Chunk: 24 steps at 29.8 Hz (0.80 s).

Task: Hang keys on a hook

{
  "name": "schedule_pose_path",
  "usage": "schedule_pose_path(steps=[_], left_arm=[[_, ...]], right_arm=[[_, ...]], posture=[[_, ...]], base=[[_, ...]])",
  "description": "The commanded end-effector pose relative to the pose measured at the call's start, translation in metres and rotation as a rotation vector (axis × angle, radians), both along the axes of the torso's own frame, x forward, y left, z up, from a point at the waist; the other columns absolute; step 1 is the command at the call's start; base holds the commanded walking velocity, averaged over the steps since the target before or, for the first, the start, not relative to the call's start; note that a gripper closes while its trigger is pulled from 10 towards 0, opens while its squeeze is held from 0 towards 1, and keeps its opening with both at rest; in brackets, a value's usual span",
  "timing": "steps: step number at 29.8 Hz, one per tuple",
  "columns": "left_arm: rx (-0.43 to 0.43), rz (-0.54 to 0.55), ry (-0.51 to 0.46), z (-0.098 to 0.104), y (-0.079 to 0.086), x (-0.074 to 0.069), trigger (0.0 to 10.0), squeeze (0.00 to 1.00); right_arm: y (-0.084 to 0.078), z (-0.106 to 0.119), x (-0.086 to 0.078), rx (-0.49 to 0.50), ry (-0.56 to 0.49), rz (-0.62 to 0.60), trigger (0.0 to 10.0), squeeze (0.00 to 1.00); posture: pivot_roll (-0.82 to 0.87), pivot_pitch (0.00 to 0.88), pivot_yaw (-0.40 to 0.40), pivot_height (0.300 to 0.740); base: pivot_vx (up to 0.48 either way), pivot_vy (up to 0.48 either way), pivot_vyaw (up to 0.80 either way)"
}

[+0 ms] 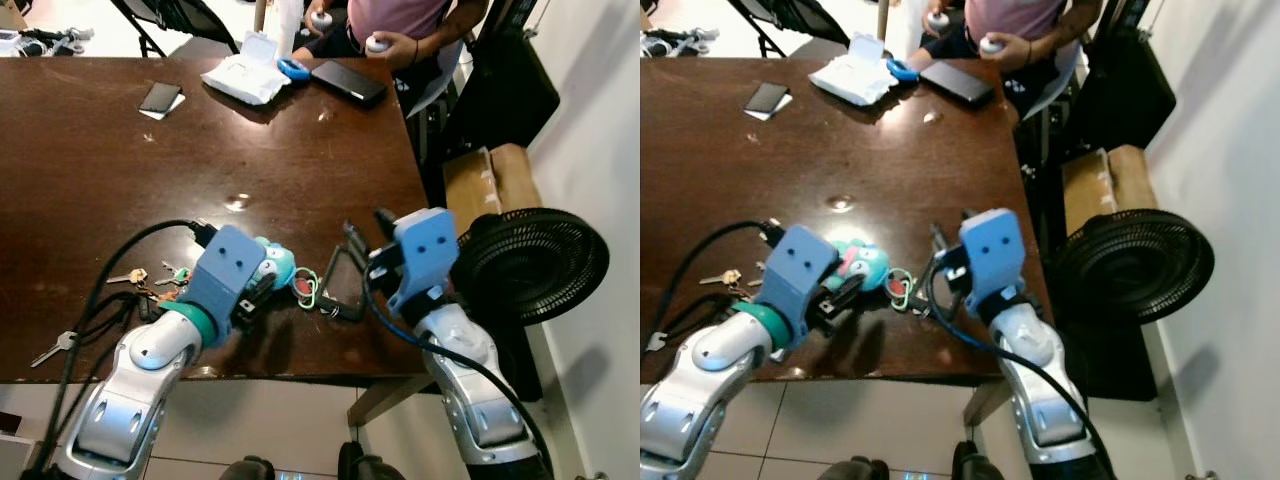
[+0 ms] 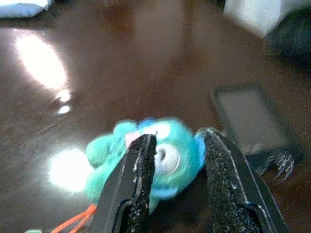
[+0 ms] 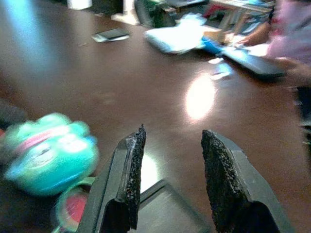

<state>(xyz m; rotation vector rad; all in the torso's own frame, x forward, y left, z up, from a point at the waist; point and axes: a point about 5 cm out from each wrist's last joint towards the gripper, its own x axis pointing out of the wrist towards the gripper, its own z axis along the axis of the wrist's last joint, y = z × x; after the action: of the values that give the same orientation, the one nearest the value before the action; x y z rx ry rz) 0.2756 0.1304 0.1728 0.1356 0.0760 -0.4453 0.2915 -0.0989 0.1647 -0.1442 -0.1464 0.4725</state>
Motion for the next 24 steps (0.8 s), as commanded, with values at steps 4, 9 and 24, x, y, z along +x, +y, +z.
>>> schedule_pose_path(steps=[4, 9, 24], left_arm=[[-0.097, 0.044, 0.143, -0.021, 0.002, 0.005, 10.0, 0.0], [-0.03, 0.02, 0.232, -0.039, -0.008, 0.007, 10.0, 0.0], [0.106, 0.066, 0.147, -0.038, -0.008, 0.032, 10.0, 0.0]], right_arm=[[0.013, -0.021, 0.008, 0.047, 0.156, 0.076, 10.0, 0.0], [0.021, -0.024, 0.015, 0.072, 0.198, 0.111, 10.0, 0.0], [0.006, -0.02, 0.021, 0.014, 0.155, 0.119, 10.0, 0.0]], posture=[[0.13, 0.117, 0.059, 0.74], [0.13, 0.117, 0.061, 0.74], [0.11, 0.129, 0.067, 0.74]], base=[[0.0, 0.0, 0.0], [0.0, 0.0, 0.0], [0.0, 0.0, 0.0]])
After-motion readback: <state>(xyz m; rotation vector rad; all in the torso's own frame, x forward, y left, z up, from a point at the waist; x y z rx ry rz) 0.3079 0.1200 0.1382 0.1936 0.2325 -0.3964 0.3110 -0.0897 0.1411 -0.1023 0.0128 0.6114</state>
